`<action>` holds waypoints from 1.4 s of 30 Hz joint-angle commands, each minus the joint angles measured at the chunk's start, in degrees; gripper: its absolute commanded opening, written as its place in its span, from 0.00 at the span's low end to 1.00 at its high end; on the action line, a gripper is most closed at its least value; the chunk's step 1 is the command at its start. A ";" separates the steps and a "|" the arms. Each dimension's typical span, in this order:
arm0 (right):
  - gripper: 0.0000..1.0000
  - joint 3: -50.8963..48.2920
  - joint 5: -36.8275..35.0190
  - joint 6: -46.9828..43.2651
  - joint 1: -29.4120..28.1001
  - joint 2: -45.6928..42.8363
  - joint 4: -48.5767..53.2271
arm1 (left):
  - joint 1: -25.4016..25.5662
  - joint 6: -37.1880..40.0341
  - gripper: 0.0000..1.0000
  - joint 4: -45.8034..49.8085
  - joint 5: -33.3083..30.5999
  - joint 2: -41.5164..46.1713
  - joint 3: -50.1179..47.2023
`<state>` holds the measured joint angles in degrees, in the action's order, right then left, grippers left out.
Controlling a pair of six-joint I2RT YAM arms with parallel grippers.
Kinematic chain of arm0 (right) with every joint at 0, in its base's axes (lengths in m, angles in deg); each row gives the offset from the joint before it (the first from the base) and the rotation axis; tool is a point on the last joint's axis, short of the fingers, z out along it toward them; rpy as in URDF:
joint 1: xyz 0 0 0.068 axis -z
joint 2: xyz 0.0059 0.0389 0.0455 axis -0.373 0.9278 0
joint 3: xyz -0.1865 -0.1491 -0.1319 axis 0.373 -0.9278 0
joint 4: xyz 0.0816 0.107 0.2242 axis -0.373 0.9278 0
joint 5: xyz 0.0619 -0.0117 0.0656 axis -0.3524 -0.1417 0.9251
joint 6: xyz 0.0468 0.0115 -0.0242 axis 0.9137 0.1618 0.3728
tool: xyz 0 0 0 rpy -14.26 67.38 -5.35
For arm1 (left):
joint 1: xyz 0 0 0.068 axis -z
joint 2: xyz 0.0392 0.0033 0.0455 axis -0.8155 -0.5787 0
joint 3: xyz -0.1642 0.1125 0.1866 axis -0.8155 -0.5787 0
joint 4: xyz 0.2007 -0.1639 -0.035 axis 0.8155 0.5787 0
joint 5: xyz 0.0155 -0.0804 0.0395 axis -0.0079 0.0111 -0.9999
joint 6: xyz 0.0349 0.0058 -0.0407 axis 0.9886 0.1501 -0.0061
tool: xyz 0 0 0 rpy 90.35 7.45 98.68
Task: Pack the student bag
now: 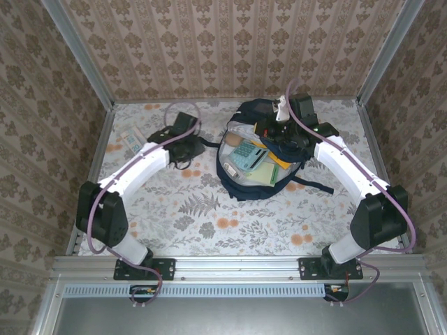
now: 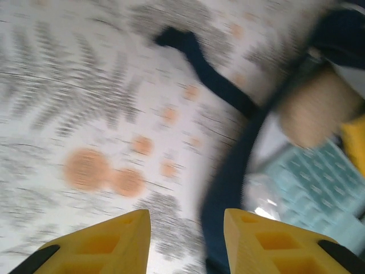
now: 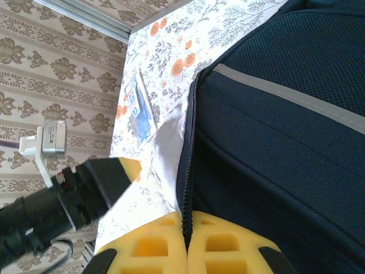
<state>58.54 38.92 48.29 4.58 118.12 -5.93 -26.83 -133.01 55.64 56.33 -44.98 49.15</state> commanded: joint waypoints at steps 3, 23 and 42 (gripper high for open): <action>0.00 2.47 1.25 0.54 -0.28 -0.42 -2.54 | -12.16 9.32 0.38 0.39 1.24 1.88 -5.77; 0.00 3.94 -0.71 -0.67 -1.30 -1.21 1.36 | -32.39 16.31 0.20 -0.23 10.37 -27.09 15.12; 0.00 1.47 0.18 0.78 -2.10 -1.48 -1.60 | -18.60 4.69 0.19 -4.81 11.73 -13.71 -10.54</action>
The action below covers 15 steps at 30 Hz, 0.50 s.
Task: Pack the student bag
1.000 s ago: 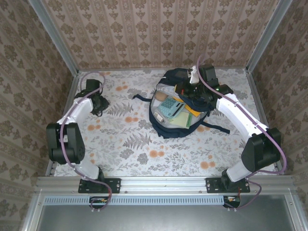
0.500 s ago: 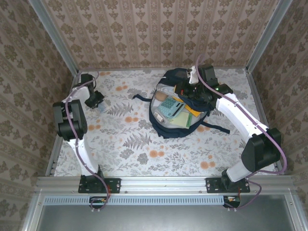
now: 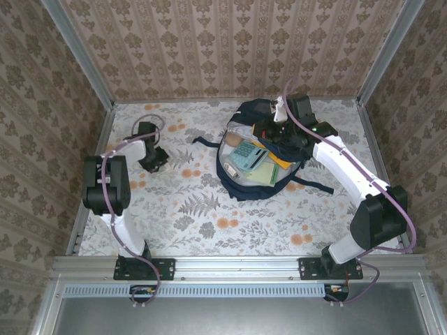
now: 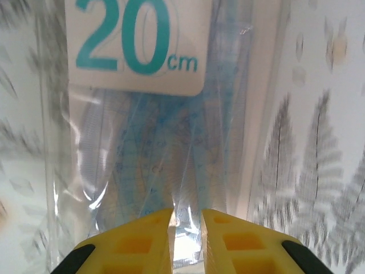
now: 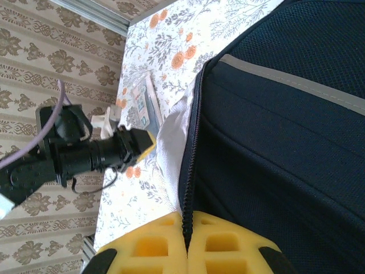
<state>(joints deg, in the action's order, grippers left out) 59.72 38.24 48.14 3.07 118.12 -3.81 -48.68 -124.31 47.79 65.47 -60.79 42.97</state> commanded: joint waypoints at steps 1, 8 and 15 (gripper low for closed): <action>0.00 0.27 0.89 1.00 -0.68 -1.47 -3.84 | 4.97 -5.24 0.19 2.67 2.54 3.13 -5.96; 0.00 -0.18 0.95 1.02 -1.17 -1.90 -4.06 | 21.00 -14.08 0.19 2.49 0.12 9.22 -13.09; 0.00 -1.06 0.88 0.87 -1.23 -2.84 -4.19 | 31.30 -17.53 0.22 8.36 -4.61 15.32 -12.82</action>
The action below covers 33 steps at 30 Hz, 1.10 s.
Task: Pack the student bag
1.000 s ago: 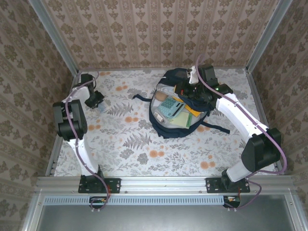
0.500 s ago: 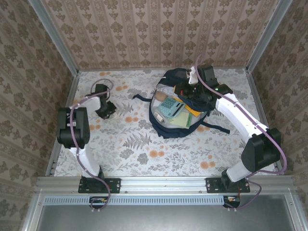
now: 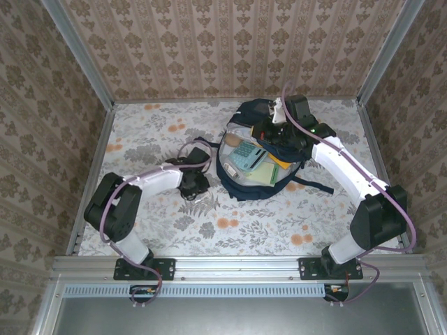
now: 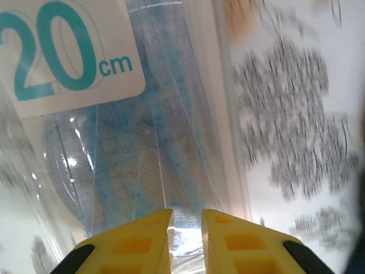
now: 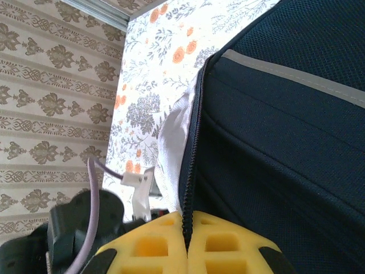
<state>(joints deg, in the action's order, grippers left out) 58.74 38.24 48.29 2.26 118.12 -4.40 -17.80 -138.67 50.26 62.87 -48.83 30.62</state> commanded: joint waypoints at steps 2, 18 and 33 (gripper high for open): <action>0.00 -0.28 0.88 0.72 -0.46 -3.09 -3.63 | -0.03 -2.40 0.26 7.17 -3.77 6.19 -0.53; 0.00 0.04 0.57 0.55 -1.02 -3.76 -3.17 | -15.83 12.93 0.57 -5.99 6.58 6.85 -6.22; 0.00 -0.30 0.27 0.63 -1.03 -4.03 -3.00 | -13.79 11.36 0.38 -14.69 10.32 -1.05 -6.99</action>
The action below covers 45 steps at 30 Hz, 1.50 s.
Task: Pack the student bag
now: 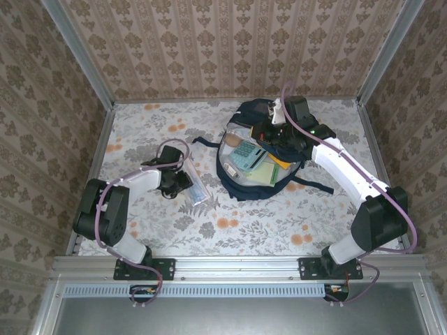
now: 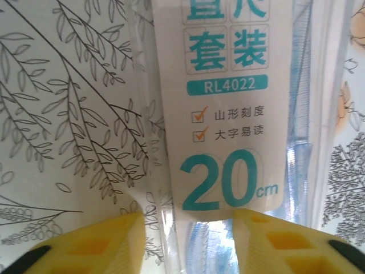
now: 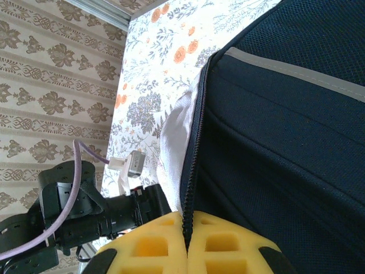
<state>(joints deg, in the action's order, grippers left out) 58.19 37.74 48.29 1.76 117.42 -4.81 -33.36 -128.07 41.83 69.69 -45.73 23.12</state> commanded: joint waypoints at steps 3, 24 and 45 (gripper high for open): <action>0.00 0.11 0.68 0.55 -0.55 -3.35 -2.38 | 2.49 0.93 0.21 -5.33 2.36 -5.18 1.68; 0.00 0.79 0.07 0.45 -0.63 -3.24 -2.46 | 6.99 0.18 0.00 -0.56 5.54 12.81 7.25; 0.00 1.16 -0.29 0.28 -0.51 -2.98 -2.41 | 18.03 -19.93 0.00 -29.71 13.10 -1.18 18.62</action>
<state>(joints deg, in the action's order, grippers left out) 58.02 36.88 48.27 1.70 117.05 -4.81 -16.45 -144.07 19.99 81.51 -44.57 38.92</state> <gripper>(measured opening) 0.074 0.039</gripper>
